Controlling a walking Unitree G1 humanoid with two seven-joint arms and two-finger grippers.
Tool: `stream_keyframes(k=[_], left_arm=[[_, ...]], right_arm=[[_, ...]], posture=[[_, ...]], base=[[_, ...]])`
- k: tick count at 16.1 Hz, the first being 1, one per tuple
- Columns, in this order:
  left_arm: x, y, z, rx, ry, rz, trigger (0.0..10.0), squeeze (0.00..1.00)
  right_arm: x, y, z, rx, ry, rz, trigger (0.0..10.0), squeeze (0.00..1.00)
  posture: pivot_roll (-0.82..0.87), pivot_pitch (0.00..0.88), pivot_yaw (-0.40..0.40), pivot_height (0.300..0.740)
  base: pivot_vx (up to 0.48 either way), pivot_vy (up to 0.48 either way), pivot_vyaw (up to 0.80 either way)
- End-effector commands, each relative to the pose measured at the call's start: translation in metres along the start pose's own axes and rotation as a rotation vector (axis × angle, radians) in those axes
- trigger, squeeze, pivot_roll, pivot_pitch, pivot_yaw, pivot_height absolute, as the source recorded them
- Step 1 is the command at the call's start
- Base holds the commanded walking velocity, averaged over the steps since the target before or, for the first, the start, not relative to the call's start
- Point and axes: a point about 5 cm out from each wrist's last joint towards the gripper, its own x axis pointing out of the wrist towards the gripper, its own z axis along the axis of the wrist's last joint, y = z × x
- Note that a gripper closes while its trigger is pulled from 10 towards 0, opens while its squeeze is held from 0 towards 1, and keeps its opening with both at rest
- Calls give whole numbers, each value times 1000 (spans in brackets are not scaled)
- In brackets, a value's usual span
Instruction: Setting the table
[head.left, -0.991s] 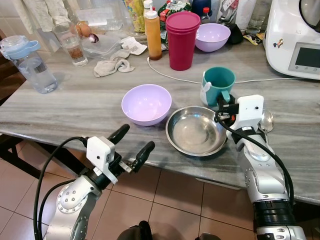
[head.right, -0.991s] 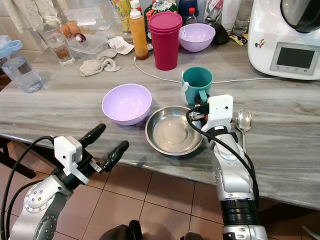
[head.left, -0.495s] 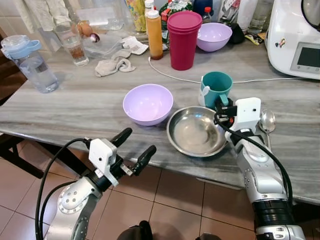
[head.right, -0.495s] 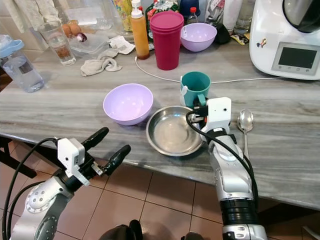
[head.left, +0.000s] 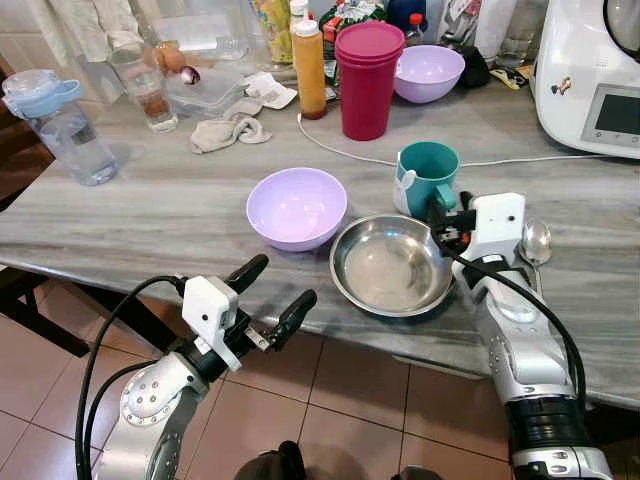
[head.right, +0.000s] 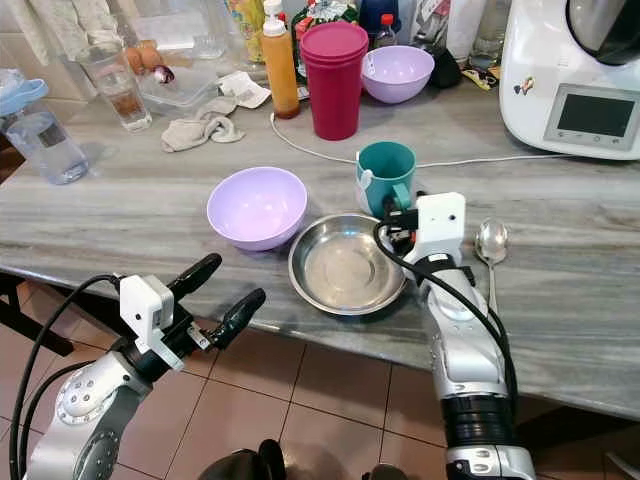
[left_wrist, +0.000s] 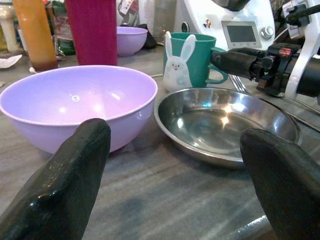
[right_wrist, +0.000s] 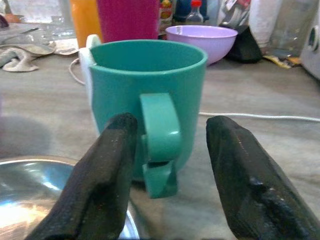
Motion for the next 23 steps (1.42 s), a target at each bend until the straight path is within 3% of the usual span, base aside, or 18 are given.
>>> stream_keyframes(k=[1,6,9,12,13,15,16,17,18,23], left_arm=[[-1,2,2,16,4,6,10000,0],[1,5,10,16,-18,23,10000,0],[8,12,22,15,-69,94,10000,0],[12,29,25,45,-76,239,10000,0],[12,39,21,68,-57,337,10000,0],[9,45,16,73,-42,407,10000,0],[8,47,15,89,-36,441,10000,0],[9,48,15,90,-36,447,10000,0],[12,51,15,106,-35,463,10000,0],[15,62,11,135,-29,542,10000,0]], right_arm=[[1,0,12,-17,-56,-11,10000,1000],[-7,-3,34,-67,-151,-57,10000,1000],[-13,1,48,-87,-222,-103,10000,1000],[-17,24,49,-88,-243,-53,10000,1000],[-20,31,50,-87,-248,-34,10000,1000],[-23,35,49,-86,-251,-25,10000,1000],[-24,36,51,-104,-263,-21,10000,800],[-24,37,51,-115,-263,-19,10000,533],[-21,39,53,-118,-275,-12,10000,0],[-19,42,53,-126,-275,12,10000,0]], posture=[[-143,144,86,740],[-146,122,87,740],[-147,107,89,740],[-148,103,104,740],[-148,103,104,740],[-145,95,102,740],[-144,86,103,740],[-142,76,103,740],[-140,66,102,740],[-140,45,103,740]], base=[[0,0,0],[0,0,0],[0,0,0],[0,0,0],[0,0,0],[0,0,0],[0,0,0],[0,0,0],[0,0,800],[0,0,800]])
